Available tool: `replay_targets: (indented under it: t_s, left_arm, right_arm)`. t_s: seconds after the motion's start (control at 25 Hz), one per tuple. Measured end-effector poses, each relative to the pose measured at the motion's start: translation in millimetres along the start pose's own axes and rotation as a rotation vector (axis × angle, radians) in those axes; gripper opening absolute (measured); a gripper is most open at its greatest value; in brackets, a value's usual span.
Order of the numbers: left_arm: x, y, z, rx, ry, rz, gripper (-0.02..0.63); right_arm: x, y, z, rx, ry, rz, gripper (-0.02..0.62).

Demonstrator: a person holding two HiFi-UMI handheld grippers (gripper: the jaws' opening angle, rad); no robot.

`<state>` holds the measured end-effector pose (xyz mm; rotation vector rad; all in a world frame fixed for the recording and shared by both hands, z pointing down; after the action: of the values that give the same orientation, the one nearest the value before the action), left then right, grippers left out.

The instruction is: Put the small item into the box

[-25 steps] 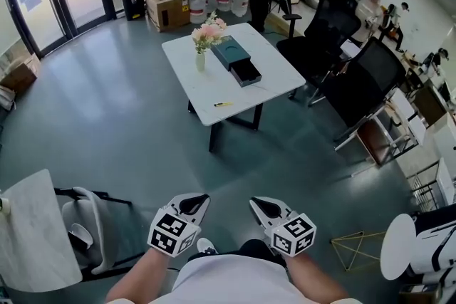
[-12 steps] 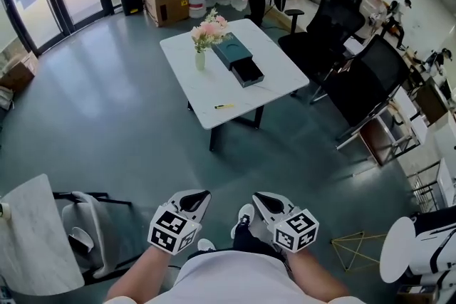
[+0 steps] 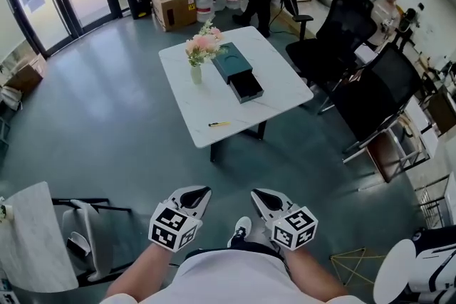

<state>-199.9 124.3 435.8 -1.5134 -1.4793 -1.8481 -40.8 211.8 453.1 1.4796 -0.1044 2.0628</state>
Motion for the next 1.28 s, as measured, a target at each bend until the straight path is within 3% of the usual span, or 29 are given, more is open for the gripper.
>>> replay_targets:
  t_s: [0.2, 0.52, 0.72, 0.96, 1.28]
  left_arm:
    - [-25, 53, 17, -0.015, 0.008, -0.012, 0.015]
    - [-54, 126, 53, 0.002, 0.027, -0.029, 0.017]
    - [-64, 145, 64, 0.019, 0.065, -0.042, 0.017]
    - [-64, 158, 51, 0.0, 0.041, -0.058, 0.017]
    - [-74, 188, 20, -0.001, -0.042, -0.086, 0.017]
  right_arm:
    - [-12, -21, 54, -0.002, 0.007, -0.002, 0.015]
    - [-22, -67, 139, 0.064, 0.007, -0.006, 0.015]
    - [-22, -74, 161, 0.068, 0.029, 0.002, 0.015]
    - [-19, -60, 166, 0.035, 0.035, -0.016, 0.015]
    - [-35, -38, 200, 0.053, 0.044, -0.03, 0.015]
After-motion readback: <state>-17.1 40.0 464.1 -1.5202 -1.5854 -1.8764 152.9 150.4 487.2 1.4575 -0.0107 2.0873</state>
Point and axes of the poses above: the fingertips, and each gripper's own axes: y forward along the fingers, z to its right, x out of its underside, the point moved 5 cm from there along -y, backward along the fingers, and after that the axes turned 11 degrees about -x, right-handed, at the moved point
